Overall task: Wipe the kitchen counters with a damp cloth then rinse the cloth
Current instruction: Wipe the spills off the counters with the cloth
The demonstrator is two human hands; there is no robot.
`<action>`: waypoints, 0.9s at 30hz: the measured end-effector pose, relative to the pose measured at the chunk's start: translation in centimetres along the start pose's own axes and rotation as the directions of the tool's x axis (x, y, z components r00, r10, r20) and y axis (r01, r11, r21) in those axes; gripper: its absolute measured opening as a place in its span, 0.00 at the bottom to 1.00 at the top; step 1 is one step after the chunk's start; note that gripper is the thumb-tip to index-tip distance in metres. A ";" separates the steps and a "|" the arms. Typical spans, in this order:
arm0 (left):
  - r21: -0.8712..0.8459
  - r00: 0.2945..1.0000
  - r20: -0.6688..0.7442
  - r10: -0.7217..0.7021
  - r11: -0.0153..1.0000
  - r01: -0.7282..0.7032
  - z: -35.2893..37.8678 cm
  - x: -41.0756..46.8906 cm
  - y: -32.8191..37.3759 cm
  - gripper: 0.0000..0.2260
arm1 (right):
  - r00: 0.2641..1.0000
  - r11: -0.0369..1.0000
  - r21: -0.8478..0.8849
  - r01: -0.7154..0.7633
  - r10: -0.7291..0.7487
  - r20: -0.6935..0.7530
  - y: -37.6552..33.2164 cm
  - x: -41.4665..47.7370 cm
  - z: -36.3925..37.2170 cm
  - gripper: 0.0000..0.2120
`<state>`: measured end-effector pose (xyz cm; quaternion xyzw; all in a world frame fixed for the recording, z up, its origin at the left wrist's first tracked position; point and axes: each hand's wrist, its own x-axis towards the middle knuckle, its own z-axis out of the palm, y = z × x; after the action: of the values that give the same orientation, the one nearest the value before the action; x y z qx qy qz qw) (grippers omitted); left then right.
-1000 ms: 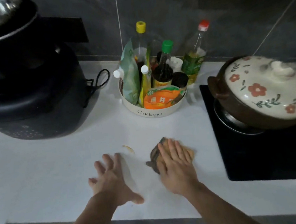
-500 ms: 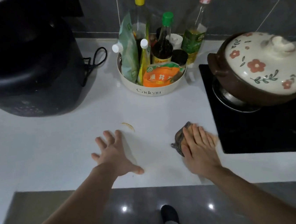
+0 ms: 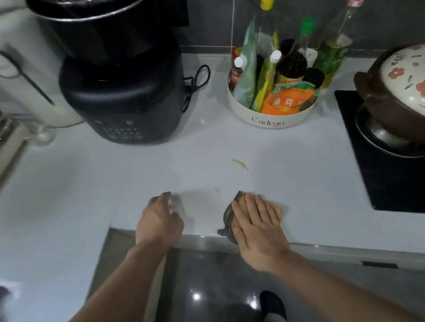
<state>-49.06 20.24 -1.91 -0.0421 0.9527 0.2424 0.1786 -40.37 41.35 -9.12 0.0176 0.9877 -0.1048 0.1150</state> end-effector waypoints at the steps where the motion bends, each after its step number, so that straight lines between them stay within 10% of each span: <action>1: 0.010 0.999 -0.037 -0.041 0.999 0.041 -0.5 -0.2 -1.6 0.23 | 1.000 1.000 0.011 0.021 -0.021 0.008 -1.5 1.1 0.0 0.31; 12: 0.262 0.982 -0.117 -0.150 0.949 0.176 -3.9 -3.7 -16.4 0.44 | 0.955 0.954 -0.074 0.292 -0.287 0.070 -18.6 14.3 0.3 0.28; 17: 0.270 0.981 -0.142 -0.133 0.948 0.167 -4.5 -3.1 -16.9 0.44 | 0.811 0.808 0.074 0.584 -0.584 -0.028 -27.8 16.4 2.0 0.22; 22: 0.239 0.988 -0.033 -0.150 0.959 0.154 -4.7 -3.7 -17.6 0.42 | 0.952 0.716 0.648 0.259 -0.302 -0.047 -27.3 18.2 -0.1 0.18; 27: 0.215 0.991 -0.063 -0.121 0.968 0.132 -4.9 -3.7 -17.2 0.32 | 0.939 0.873 0.354 0.335 -0.340 -0.050 -19.3 16.6 -2.4 0.21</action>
<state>-44.29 2.78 -4.26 -0.0889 0.9730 0.1230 0.1738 -58.16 23.15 -6.76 -0.1352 0.9391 -0.3009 0.0966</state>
